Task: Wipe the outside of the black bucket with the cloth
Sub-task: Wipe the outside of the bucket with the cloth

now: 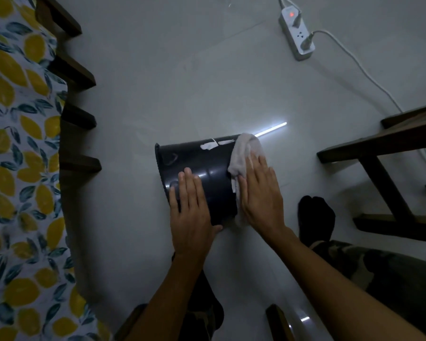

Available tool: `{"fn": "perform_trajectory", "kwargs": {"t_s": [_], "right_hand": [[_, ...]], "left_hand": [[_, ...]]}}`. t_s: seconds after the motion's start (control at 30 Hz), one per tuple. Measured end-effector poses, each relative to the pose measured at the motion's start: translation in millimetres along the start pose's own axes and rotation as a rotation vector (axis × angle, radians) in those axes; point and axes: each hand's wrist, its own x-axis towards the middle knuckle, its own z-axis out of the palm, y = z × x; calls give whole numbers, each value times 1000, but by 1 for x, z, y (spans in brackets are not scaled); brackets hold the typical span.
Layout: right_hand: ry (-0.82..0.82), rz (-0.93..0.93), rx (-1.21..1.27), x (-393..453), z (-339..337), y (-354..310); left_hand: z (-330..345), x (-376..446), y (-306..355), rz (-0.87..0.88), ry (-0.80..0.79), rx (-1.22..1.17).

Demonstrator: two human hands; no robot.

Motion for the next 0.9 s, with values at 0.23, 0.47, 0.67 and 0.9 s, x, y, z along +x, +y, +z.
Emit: {"fn": "perform_trajectory", "kwargs": {"t_s": [0.23,0.47,0.67,0.9], "right_hand": [[20,-120,-46,-38,-5,11],[-133,-429,-116,-55,-6,0],[-296,-513,-191,-20,6,-19],[-384,-305,-88,41,16,-48]], "left_hand": [[-12,-5,-11,110,250,-136],[-33,51,-31,66,-115,44],[-17,35,-28,109,-118,73],[-7,23,-23,96,-125,-46]]}}
